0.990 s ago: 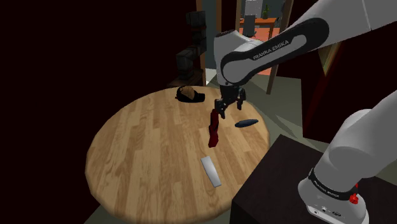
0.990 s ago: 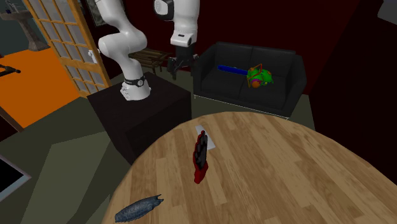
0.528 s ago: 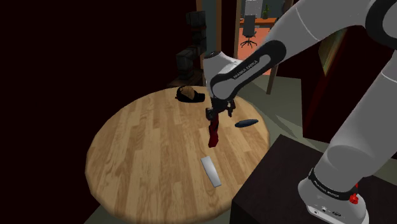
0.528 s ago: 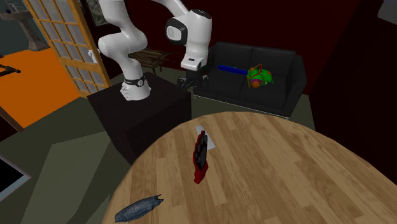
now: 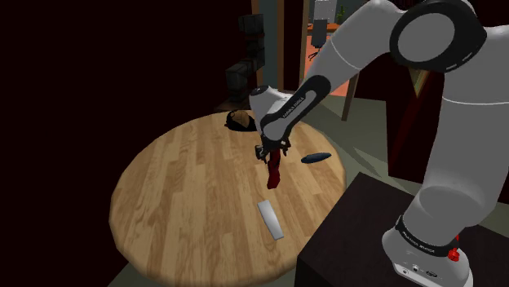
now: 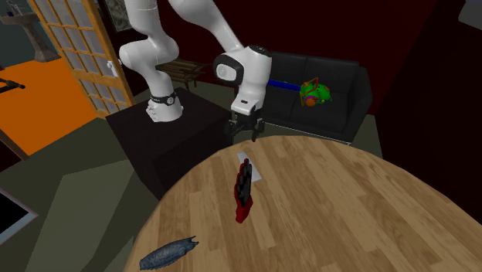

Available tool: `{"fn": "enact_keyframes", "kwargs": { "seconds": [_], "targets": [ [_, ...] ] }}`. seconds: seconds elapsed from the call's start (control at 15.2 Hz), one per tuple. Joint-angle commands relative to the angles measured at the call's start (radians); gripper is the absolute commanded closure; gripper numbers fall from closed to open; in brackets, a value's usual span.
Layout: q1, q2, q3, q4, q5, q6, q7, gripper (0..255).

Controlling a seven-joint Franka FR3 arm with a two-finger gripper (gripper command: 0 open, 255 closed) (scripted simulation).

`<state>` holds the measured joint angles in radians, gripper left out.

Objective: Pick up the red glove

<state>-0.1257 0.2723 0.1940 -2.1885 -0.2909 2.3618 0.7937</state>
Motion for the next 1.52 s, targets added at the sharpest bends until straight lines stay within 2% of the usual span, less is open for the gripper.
{"fn": "enact_keyframes", "kwargs": {
  "seconds": [0.0,0.33,0.92,0.99,1.45],
  "targets": [
    [0.008,0.082,-0.022,0.065,-0.036,0.014,0.045,0],
    [0.033,0.248,-0.072,0.209,-0.088,0.034,0.123,0],
    [0.046,0.332,-0.092,0.225,-0.115,0.099,0.152,0],
    [0.046,0.331,-0.092,0.223,-0.116,0.1,0.153,255],
    [0.047,0.332,-0.092,0.225,-0.116,0.1,0.153,255]
  ]
}}
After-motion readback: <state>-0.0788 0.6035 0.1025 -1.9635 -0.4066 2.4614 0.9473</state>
